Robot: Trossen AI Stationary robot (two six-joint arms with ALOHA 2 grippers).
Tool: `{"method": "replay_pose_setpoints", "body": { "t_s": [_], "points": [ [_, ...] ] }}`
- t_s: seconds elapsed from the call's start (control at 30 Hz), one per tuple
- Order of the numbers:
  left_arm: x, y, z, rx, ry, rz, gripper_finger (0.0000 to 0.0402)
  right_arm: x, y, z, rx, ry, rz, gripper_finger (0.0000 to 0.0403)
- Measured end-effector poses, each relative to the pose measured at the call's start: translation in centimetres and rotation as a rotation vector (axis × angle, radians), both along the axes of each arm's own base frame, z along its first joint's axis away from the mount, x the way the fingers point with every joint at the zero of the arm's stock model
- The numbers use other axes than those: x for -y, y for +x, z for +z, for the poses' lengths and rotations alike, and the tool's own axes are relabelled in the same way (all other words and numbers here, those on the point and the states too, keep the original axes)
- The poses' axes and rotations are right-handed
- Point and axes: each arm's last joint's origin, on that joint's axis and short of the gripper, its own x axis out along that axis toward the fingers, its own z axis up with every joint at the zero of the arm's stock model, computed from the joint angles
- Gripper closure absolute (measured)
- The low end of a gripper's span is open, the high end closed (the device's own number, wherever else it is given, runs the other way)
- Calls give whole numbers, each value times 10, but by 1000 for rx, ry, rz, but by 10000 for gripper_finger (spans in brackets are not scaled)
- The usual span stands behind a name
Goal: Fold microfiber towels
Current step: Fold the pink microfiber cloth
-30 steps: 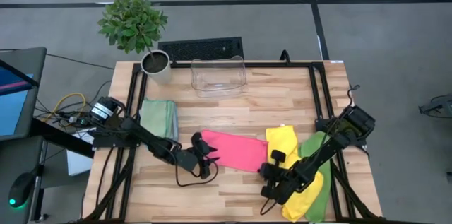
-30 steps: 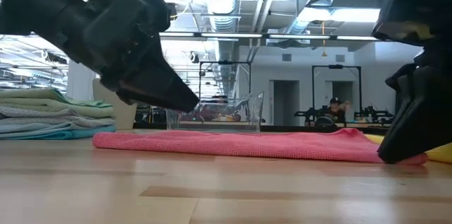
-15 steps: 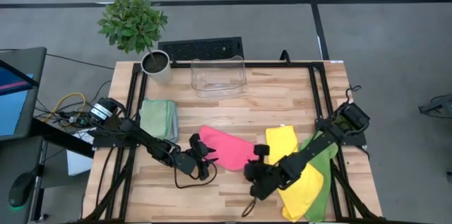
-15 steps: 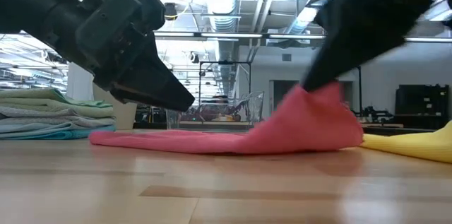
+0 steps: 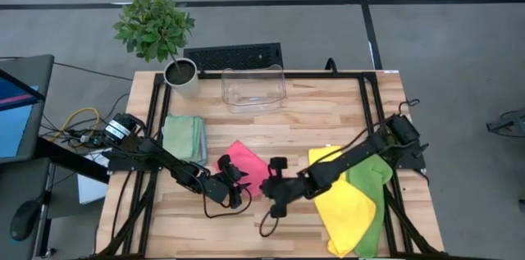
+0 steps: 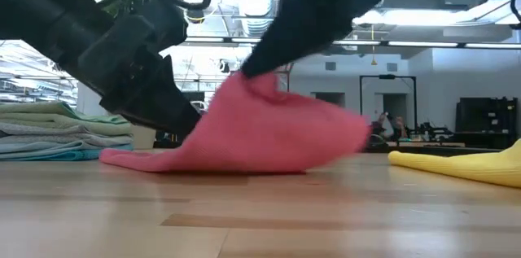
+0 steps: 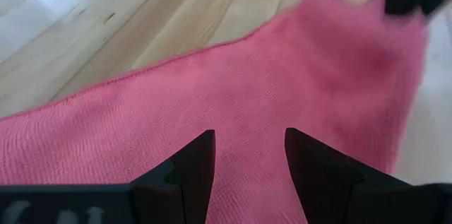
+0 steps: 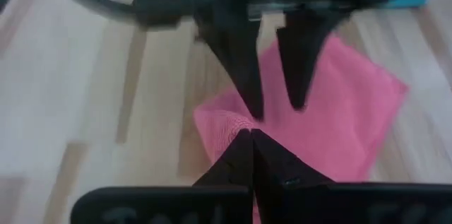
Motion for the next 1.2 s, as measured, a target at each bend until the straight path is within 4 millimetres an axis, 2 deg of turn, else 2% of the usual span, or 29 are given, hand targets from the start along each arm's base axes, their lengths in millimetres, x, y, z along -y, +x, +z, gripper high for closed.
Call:
{"method": "replay_pose_setpoints", "body": {
  "t_s": [0.2,0.37,0.43,0.5,0.57,0.7,0.87,1.0,1.1,1.2],
  "points": [
    [0,-2,-2,-20,-3,7,238,8,13,-11,-23,-5,41,384],
    [0,-4,-4,-48,3,12,238,2,24,-12,5,-4,90,380],
    [0,-5,-5,-55,6,12,238,-3,36,-14,48,15,115,381],
    [0,-5,-5,-57,4,12,238,-3,37,-19,22,-10,133,383],
    [0,-5,-6,-66,-1,11,238,-5,49,-22,47,-6,146,384],
    [-2,-10,0,-117,-19,-5,241,-3,59,-26,16,-22,144,381],
    [-9,-29,21,-269,38,33,261,-5,61,-26,0,-41,159,380],
    [-7,-37,32,-225,63,5,281,-7,55,-25,-43,-51,162,385],
    [-4,-41,24,-279,23,-94,302,-11,51,-26,-63,-54,163,383],
    [-3,-44,9,-316,16,-84,329,-15,50,-25,-61,-52,173,377]
  ]
}}
